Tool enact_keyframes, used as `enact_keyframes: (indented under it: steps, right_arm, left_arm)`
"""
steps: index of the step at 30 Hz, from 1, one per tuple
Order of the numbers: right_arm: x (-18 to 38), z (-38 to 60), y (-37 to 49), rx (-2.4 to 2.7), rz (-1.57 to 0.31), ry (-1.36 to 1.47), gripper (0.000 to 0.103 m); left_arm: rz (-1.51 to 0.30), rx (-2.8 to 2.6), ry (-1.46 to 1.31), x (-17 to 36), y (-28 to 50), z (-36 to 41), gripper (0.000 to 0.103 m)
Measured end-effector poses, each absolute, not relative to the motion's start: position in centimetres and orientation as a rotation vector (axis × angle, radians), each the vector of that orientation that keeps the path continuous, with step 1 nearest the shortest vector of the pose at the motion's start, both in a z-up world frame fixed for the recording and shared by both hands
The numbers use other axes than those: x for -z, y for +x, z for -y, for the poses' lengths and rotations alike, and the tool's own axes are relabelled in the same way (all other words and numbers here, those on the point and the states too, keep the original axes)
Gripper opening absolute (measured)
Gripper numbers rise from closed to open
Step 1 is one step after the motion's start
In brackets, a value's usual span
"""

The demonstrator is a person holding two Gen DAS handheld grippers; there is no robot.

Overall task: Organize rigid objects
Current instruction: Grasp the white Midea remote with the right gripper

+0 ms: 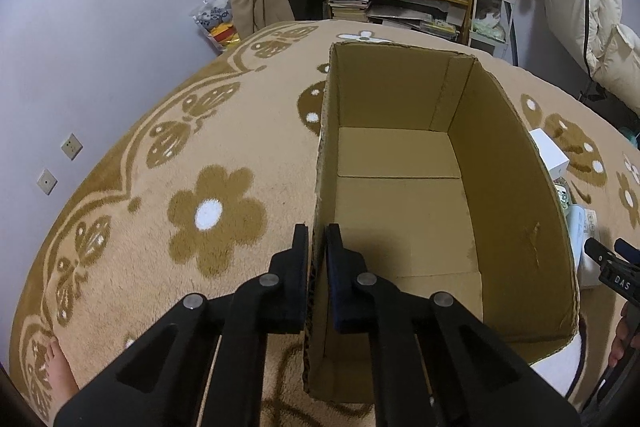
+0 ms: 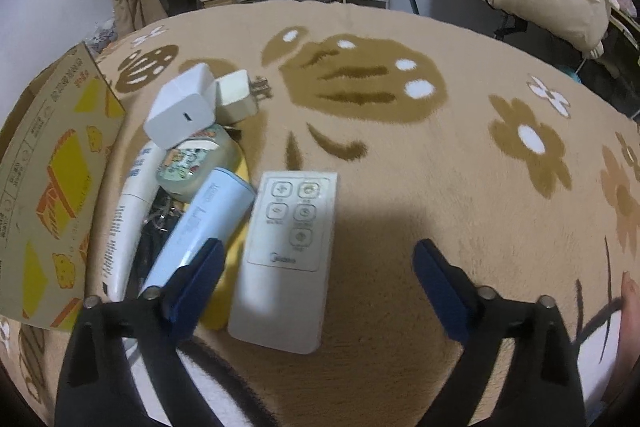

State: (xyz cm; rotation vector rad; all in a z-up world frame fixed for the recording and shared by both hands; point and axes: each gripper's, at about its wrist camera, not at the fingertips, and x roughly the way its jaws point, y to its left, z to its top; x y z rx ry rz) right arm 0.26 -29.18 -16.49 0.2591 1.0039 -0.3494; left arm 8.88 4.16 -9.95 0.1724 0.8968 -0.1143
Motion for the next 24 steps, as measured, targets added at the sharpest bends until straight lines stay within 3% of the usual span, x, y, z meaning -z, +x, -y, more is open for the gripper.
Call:
enact_keyframes:
  steps: [18, 24]
  right_arm:
    - [17.4, 29.8, 0.2, 0.352, -1.027, 0.315, 0.095]
    - [17.4, 29.2, 0.5, 0.320, -1.024, 0.308, 0.078]
  left_arm:
    - [-0.892, 0.113, 0.157, 9.5, 8.8, -4.3, 0.007]
    - [-0.897, 0.112, 0.147, 9.5, 8.8, -4.3, 0.007]
